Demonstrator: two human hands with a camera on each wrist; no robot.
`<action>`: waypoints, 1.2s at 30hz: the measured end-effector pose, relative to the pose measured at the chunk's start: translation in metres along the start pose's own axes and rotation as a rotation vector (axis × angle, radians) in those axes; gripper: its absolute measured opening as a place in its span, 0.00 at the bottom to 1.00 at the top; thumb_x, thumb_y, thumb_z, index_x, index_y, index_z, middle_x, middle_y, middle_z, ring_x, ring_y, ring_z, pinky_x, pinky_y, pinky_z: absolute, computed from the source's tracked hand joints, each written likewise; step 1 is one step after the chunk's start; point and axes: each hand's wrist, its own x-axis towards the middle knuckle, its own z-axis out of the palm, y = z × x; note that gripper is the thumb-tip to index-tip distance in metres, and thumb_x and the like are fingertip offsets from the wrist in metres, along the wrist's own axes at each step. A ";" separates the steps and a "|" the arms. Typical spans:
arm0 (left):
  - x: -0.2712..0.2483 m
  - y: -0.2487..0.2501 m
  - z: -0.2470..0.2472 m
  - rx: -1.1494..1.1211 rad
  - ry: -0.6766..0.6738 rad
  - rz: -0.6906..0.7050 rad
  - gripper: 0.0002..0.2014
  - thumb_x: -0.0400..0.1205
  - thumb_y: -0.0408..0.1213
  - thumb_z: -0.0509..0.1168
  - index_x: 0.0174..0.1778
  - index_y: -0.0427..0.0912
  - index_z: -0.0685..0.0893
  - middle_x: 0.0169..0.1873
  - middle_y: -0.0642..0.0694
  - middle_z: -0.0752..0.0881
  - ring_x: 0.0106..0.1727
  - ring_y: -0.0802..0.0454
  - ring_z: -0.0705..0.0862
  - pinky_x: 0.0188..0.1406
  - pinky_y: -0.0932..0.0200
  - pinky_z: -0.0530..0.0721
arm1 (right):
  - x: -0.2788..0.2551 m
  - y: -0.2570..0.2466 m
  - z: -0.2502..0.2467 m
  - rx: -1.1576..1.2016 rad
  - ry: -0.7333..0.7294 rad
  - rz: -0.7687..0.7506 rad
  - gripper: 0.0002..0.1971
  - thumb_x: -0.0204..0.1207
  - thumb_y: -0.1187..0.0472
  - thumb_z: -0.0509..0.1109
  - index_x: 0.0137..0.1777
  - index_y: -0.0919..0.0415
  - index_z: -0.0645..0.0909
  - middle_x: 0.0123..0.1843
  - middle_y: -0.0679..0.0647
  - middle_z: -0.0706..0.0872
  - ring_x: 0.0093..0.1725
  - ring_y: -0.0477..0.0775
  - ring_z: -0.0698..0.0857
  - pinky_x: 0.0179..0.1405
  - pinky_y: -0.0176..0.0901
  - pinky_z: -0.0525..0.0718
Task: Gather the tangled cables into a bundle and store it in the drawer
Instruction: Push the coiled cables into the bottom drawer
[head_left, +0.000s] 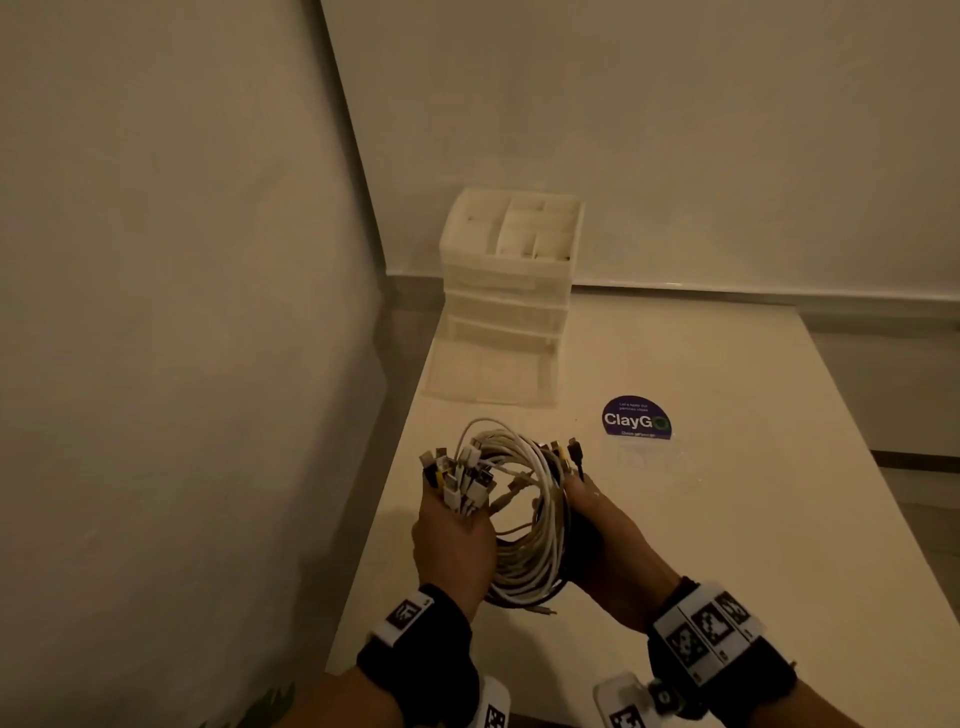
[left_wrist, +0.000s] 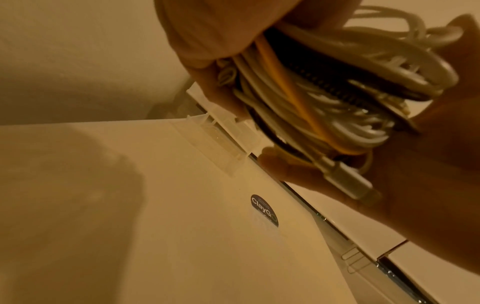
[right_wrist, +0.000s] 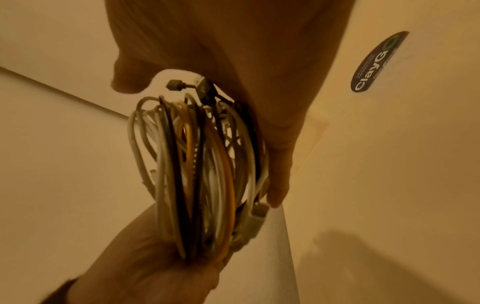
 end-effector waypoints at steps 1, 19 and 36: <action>0.001 0.002 0.004 0.019 -0.006 0.012 0.19 0.81 0.33 0.65 0.67 0.51 0.77 0.47 0.51 0.87 0.51 0.43 0.85 0.52 0.48 0.82 | 0.002 0.000 -0.004 -0.024 0.008 -0.022 0.42 0.53 0.35 0.82 0.69 0.46 0.77 0.62 0.58 0.86 0.57 0.58 0.88 0.55 0.58 0.87; 0.090 0.019 0.011 -0.300 -0.827 -0.339 0.26 0.79 0.34 0.73 0.72 0.42 0.74 0.62 0.33 0.85 0.61 0.36 0.85 0.46 0.48 0.86 | 0.084 -0.027 -0.061 0.216 0.016 0.236 0.20 0.70 0.65 0.72 0.62 0.69 0.84 0.63 0.73 0.84 0.55 0.68 0.86 0.59 0.60 0.84; 0.319 0.031 0.082 -0.307 -0.691 -0.554 0.11 0.82 0.33 0.68 0.58 0.33 0.85 0.45 0.36 0.89 0.41 0.41 0.89 0.36 0.48 0.88 | 0.280 -0.077 -0.034 0.363 0.215 0.161 0.19 0.84 0.58 0.59 0.68 0.68 0.79 0.67 0.67 0.84 0.64 0.68 0.84 0.62 0.60 0.84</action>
